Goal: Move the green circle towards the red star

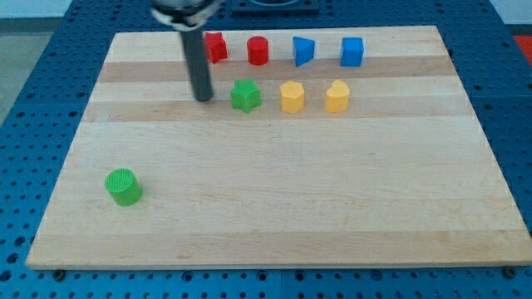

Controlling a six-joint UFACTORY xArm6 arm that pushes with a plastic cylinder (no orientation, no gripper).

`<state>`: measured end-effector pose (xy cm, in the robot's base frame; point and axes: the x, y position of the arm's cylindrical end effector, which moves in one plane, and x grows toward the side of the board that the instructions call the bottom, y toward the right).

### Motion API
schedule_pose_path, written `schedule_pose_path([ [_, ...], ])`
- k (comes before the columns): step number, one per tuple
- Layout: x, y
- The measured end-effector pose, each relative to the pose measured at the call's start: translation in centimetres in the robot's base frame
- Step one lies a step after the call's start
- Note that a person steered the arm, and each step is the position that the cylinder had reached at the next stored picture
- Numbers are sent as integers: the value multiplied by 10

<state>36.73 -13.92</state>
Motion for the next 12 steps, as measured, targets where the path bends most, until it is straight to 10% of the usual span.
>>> schedule_pose_path([
  [2, 142, 28],
  [5, 213, -86],
  [9, 86, -104],
  [11, 178, -136],
  [12, 190, -43],
])
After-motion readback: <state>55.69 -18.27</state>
